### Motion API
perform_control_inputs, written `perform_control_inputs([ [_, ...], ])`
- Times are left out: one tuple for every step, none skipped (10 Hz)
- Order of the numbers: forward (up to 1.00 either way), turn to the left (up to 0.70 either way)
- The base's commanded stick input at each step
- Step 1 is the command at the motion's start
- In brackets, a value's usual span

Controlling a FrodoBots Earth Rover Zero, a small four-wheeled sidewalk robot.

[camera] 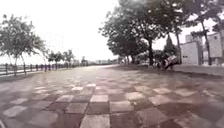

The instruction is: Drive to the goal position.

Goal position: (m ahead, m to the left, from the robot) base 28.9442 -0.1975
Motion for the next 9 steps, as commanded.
perform_control_inputs([
  [1.0,0.0],
  [1.0,0.0],
  [1.0,0.0],
  [1.0,0.0],
  [1.0,0.09],
  [1.0,0.15],
  [1.0,0.0],
  [1.0,0.0],
  [1.0,0.0],
])
